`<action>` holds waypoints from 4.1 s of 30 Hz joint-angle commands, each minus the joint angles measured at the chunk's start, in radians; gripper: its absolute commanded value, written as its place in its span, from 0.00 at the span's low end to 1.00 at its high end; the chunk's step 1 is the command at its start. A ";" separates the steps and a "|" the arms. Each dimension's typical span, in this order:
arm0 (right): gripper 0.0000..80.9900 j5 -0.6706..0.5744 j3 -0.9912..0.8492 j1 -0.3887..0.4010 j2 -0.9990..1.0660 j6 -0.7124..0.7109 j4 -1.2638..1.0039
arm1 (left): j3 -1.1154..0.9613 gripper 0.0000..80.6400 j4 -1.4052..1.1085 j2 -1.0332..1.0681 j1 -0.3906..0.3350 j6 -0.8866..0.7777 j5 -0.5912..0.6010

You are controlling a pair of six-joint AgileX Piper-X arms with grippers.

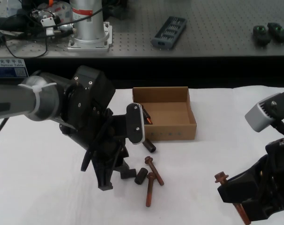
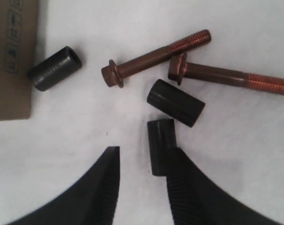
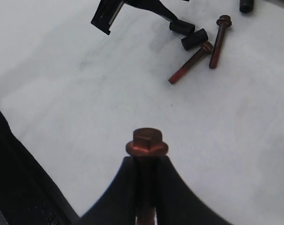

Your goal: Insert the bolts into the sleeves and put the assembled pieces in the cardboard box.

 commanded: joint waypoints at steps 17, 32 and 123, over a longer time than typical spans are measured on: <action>0.02 -0.034 -0.003 0.003 -0.011 -0.001 -0.010 | -0.009 0.39 0.021 0.001 -0.037 -0.064 -0.050; 0.02 -0.079 -0.003 0.003 -0.013 -0.001 -0.010 | -0.090 0.37 0.042 0.137 -0.037 -0.080 -0.082; 0.02 -0.163 -0.115 -0.096 0.236 0.529 -0.826 | 0.460 0.01 -0.685 -0.662 -0.037 -1.244 0.453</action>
